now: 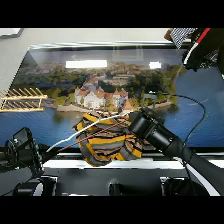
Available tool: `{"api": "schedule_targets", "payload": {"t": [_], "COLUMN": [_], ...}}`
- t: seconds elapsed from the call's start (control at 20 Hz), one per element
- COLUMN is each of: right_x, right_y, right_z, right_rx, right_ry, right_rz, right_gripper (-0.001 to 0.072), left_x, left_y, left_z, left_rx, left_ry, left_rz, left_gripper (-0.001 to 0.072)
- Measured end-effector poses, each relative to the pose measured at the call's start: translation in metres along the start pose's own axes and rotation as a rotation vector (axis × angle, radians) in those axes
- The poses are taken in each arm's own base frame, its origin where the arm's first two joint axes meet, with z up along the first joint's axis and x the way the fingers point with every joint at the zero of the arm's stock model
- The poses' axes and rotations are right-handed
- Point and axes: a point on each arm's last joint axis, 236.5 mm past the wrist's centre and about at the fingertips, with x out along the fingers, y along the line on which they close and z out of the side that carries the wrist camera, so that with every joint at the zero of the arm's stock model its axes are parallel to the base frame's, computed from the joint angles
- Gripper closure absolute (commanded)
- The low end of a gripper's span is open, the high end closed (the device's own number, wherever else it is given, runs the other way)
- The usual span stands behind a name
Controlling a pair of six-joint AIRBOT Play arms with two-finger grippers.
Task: Fold the clothes and pants, and hang the long-sleeved shirts on hangers.
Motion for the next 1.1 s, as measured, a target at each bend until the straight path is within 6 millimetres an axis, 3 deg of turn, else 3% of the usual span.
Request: {"api": "schedule_targets", "payload": {"t": [1.1], "right_x": [0.004], "right_y": [0.003], "right_z": [0.008], "right_rx": [0.047], "right_ry": [-0.038], "right_rz": [-0.001], "right_gripper": [0.0682], "left_x": [0.008], "left_y": [-0.015], "left_z": [0.012], "left_rx": [-0.025], "left_ry": [-0.043], "left_rz": [-0.12], "left_gripper": [0.0675]}}
